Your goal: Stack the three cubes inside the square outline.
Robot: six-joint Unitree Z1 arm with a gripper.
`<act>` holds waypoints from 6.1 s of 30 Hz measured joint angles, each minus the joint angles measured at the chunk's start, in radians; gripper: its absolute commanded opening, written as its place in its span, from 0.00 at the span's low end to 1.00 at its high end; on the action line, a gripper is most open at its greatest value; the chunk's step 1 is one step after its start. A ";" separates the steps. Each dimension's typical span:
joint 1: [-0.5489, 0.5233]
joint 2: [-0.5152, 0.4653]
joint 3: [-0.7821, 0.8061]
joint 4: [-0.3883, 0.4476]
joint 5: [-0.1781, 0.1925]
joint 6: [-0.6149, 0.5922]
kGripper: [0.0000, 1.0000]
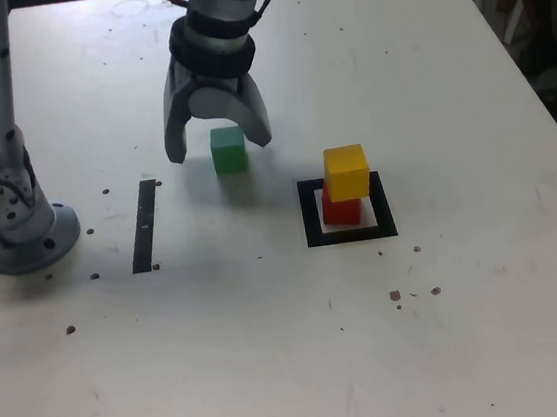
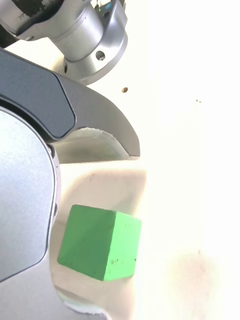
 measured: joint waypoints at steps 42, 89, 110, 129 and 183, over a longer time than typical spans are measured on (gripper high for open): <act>-0.044 0.040 -0.201 0.099 0.031 0.015 0.31; -0.447 0.192 -0.789 0.442 0.025 -0.096 0.31; -0.443 0.215 -0.794 0.441 0.038 -0.096 0.32; -0.437 0.228 -0.789 0.435 0.033 -0.077 1.00; -0.434 -0.350 0.333 -0.056 -0.066 -0.297 0.99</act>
